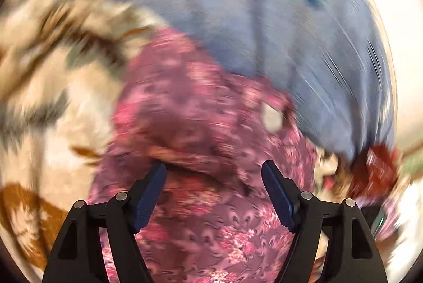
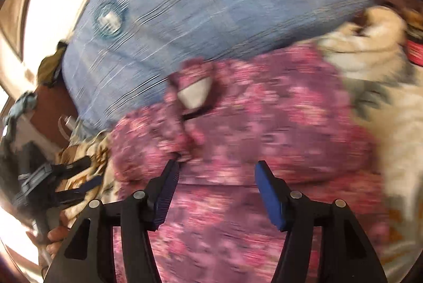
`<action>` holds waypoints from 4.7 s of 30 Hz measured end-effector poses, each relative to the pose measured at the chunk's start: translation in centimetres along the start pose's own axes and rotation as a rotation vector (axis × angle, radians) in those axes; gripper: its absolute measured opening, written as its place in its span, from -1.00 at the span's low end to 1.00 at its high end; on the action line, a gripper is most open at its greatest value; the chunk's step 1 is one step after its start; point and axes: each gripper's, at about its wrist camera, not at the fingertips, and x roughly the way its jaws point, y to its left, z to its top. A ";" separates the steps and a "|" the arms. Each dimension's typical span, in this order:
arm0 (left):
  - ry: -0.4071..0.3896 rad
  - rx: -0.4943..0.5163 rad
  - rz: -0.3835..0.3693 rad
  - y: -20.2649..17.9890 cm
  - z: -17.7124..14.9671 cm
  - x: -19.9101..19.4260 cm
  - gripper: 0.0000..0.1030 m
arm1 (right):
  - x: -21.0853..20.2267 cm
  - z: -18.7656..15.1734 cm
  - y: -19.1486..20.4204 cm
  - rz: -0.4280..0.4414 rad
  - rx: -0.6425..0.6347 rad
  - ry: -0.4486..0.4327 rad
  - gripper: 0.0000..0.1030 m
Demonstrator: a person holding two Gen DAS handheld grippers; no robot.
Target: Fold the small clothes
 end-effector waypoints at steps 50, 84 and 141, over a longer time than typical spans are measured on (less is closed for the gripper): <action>0.044 -0.215 -0.076 3.4 -1.1 5.6 -0.01 | 2.2 4.4 -11.7 -0.128 0.213 -0.075 -0.75; 0.103 0.066 0.125 4.4 -7.4 -8.5 0.10 | -14.9 -8.2 -13.1 -0.168 0.263 -0.078 -0.20; 0.339 0.083 -0.026 8.9 -21.0 -10.5 -0.83 | -18.5 -22.2 -9.7 -0.059 0.099 0.173 -0.92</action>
